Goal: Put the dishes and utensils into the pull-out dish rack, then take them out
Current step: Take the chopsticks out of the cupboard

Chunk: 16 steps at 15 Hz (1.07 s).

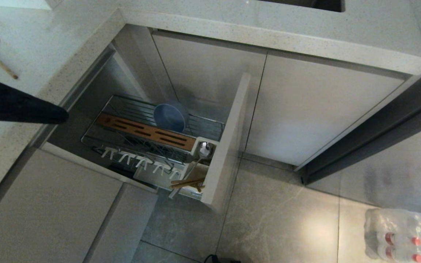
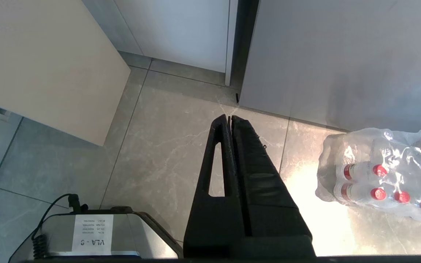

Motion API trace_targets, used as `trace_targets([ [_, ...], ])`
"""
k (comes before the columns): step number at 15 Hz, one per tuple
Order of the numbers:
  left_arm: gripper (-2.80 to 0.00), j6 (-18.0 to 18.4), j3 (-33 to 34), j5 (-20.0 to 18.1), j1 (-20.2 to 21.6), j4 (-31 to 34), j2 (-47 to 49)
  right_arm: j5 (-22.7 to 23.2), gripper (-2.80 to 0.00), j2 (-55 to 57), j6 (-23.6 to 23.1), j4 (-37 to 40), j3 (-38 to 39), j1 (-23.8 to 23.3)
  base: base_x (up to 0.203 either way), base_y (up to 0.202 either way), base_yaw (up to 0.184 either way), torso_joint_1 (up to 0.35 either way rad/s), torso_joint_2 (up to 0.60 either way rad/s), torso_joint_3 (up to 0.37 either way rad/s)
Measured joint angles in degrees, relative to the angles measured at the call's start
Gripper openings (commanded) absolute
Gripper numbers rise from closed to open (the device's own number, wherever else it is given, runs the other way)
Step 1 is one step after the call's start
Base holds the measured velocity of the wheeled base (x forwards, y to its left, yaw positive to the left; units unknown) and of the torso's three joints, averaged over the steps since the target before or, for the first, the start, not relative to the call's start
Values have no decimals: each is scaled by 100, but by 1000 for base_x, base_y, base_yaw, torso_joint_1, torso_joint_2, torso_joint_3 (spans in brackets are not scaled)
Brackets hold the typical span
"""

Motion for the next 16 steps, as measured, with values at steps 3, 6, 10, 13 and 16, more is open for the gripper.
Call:
trace_targets([
  [3, -280, 95, -27, 864, -675, 264, 701, 2, -280, 0, 1, 0, 0, 0, 0, 0, 0, 0, 0, 0],
  [6, -280, 112, -64, 1397, -1188, 255, 1362, 2, -280, 0, 0, 0, 0, 0, 0, 0, 0, 0, 0, 0],
  [10, -280, 211, -129, 1404, -1393, 179, 2044, -1, -280, 0, 0, 0, 0, 0, 0, 0, 0, 0, 0, 0],
  [13, -280, 227, -162, 1396, -1480, -25, 2431, 0, -280, 0, 0, 0, 0, 0, 0, 0, 0, 0, 0, 0],
  [16, -280, 228, -189, 1392, -1636, -178, 2690, 2, -280, 0, 0, 0, 0, 0, 0, 0, 0, 0, 0, 0],
])
